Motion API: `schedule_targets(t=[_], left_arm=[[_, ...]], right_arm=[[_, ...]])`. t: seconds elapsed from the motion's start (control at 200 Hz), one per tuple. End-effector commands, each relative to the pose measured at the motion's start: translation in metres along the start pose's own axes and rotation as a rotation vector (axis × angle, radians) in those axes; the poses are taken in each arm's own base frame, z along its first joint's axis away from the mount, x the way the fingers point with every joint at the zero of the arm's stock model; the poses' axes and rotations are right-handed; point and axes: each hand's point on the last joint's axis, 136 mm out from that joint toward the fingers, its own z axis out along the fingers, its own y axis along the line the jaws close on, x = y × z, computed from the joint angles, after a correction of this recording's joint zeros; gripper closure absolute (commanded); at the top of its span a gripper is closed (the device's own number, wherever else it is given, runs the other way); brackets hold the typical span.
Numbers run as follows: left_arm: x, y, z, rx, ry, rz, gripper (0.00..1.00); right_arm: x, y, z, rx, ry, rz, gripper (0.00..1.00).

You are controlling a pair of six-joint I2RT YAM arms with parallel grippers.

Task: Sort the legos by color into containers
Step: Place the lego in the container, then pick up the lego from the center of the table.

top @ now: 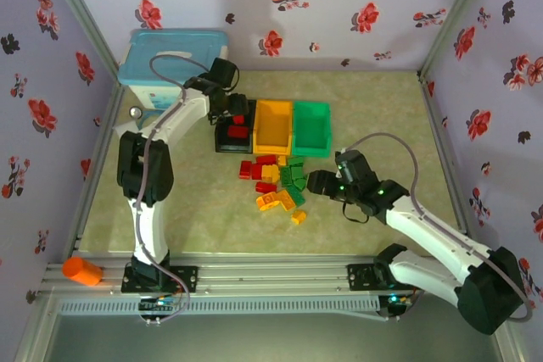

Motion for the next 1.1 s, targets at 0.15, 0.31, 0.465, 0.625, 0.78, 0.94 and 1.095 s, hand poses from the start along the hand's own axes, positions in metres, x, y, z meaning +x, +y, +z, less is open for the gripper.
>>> schedule_targets(t=[0.15,0.31,0.465,0.625,0.78,0.94,1.095], left_arm=[[0.026,-0.001,-0.041,0.009,-0.024,0.059,0.25],[0.064,0.000,-0.049,0.016,-0.001,0.081,0.28],[0.110,-0.004,-0.045,0.015,0.064,0.125,0.31],[0.144,-0.004,-0.037,0.025,0.107,0.129,0.35],[0.168,-0.006,-0.031,0.046,0.146,0.134,0.36],[0.179,-0.017,-0.040,0.130,0.113,0.140,0.37],[0.192,-0.016,-0.050,0.190,0.084,0.117,0.39]], right_arm=[[0.001,-0.002,0.001,0.012,-0.005,0.014,0.27],[-0.001,0.003,0.009,0.010,0.012,0.013,0.27],[-0.001,0.010,0.017,0.007,0.034,0.002,0.27],[0.002,0.012,0.025,0.018,0.052,-0.007,0.27],[0.005,0.012,0.030,0.051,0.067,-0.030,0.28],[0.010,0.010,0.030,0.105,0.098,-0.083,0.31],[0.022,0.006,0.033,0.162,0.150,-0.132,0.38]])
